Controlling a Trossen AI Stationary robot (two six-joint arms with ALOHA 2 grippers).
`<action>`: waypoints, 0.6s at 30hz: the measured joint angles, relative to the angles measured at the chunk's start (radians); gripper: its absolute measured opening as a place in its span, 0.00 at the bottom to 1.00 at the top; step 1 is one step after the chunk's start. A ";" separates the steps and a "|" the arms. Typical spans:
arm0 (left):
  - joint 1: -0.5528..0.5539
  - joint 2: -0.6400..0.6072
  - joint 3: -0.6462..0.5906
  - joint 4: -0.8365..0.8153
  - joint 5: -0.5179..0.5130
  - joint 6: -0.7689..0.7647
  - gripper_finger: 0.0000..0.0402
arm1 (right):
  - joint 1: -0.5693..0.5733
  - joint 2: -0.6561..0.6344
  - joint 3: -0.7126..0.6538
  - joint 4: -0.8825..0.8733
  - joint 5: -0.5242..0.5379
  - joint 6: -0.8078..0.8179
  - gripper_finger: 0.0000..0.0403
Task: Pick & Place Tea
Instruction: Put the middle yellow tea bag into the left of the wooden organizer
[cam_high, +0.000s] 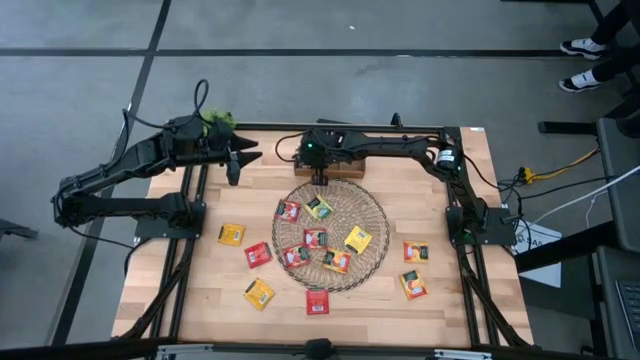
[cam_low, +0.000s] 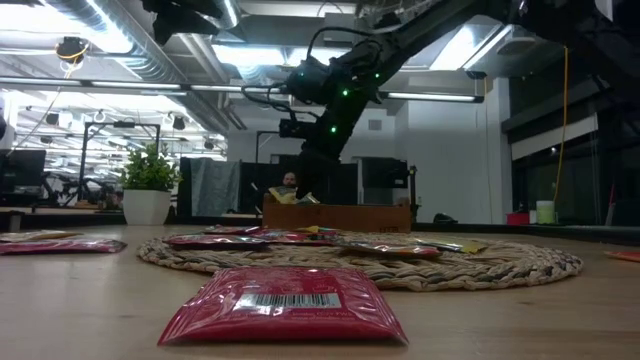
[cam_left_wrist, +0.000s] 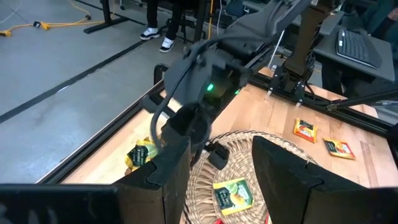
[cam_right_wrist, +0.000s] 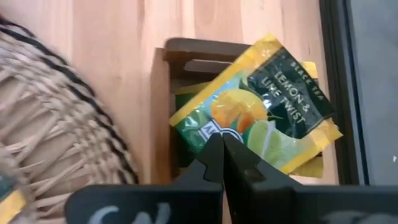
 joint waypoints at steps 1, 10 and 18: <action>0.000 0.000 0.000 0.003 0.000 0.000 0.42 | -0.001 0.005 0.000 -0.007 0.000 0.000 0.00; 0.000 0.000 0.000 0.017 0.000 0.000 0.42 | -0.001 0.021 0.000 0.039 0.001 0.026 0.00; 0.000 0.000 0.000 0.017 0.000 -0.001 0.42 | -0.002 0.021 0.005 0.054 0.049 0.067 0.00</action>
